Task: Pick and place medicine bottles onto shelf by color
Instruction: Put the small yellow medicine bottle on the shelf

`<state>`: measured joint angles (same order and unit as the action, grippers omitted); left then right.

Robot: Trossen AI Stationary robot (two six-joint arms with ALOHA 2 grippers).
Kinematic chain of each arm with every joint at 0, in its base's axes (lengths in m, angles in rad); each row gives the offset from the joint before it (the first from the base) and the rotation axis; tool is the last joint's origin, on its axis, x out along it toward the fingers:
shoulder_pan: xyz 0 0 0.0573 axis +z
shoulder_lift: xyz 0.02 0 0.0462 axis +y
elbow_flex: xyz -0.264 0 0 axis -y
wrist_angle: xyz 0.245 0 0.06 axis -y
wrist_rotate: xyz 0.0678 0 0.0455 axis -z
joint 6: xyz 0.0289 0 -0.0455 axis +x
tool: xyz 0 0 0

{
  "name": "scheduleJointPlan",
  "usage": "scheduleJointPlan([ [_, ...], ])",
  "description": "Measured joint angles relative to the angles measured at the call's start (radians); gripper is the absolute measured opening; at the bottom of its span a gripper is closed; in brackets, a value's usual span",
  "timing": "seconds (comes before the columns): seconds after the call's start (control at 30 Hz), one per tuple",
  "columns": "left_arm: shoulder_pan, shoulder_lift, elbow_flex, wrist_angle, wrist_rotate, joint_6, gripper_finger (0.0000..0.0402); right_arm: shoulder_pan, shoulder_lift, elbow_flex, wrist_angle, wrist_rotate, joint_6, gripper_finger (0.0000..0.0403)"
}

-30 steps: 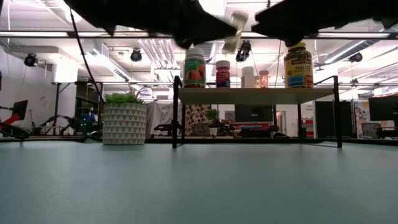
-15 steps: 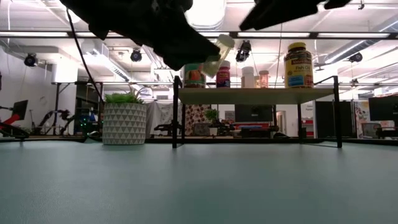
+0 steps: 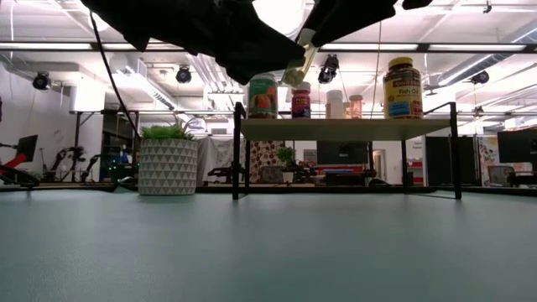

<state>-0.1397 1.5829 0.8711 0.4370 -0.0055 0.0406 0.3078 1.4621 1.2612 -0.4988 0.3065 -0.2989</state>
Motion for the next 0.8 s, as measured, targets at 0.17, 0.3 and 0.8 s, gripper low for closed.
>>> scheduleJointPlan([
  [0.17,0.000,0.000,0.000,0.000,0.000,0.001,0.0081,-0.005,0.005,0.006,0.001,0.000,0.003,0.0217],
  [0.3,-0.001,0.000,-0.002,0.000,0.000,0.022,0.0081,-0.007,0.006,0.004,0.002,0.000,0.011,0.0193],
  [0.8,-0.001,0.000,0.000,0.002,0.001,0.020,0.0083,-0.008,0.006,0.004,0.001,-0.038,0.012,0.0115],
])
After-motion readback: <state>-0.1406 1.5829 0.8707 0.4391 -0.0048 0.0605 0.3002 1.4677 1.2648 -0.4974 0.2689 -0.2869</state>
